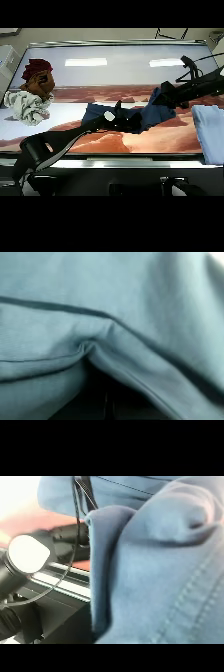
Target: Fold the clothes and pants, and hang the long-sleeved shirts on hangers.
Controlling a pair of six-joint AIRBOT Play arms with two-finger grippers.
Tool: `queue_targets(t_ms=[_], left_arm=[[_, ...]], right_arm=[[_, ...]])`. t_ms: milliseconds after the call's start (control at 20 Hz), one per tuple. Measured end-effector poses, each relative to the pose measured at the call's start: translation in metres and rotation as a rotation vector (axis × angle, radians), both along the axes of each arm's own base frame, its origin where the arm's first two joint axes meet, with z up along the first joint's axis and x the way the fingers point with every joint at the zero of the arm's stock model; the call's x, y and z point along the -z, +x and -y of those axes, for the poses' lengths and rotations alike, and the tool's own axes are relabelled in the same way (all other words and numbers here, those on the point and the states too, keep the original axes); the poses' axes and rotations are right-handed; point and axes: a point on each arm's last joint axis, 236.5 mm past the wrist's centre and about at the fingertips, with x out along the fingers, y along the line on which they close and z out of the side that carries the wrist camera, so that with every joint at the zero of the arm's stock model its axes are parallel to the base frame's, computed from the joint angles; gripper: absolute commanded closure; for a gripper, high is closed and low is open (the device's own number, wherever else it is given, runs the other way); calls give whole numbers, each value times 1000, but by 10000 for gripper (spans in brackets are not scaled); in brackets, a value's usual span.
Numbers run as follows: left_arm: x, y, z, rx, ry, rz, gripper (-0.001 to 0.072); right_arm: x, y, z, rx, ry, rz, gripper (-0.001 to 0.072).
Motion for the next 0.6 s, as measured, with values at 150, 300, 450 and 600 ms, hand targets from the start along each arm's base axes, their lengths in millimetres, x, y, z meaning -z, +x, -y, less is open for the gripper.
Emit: queue_targets(t_ms=[150, 300, 450, 600], left_arm=[[-6, 22, -12, -30, -10, 38, 686], [-30, 64, -63, 12, 44, 158, 685], [-87, 117, -154, -3, 148, 331, 685], [-169, 152, -257, -109, 232, 496, 684]], right_arm=[[0, 9, -8, 16, 35, 2, 673], [0, 22, -36, -16, 127, 14, 673], [11, 35, -86, -77, 235, -1, 673], [39, 54, -148, -92, 350, -50, 671]])
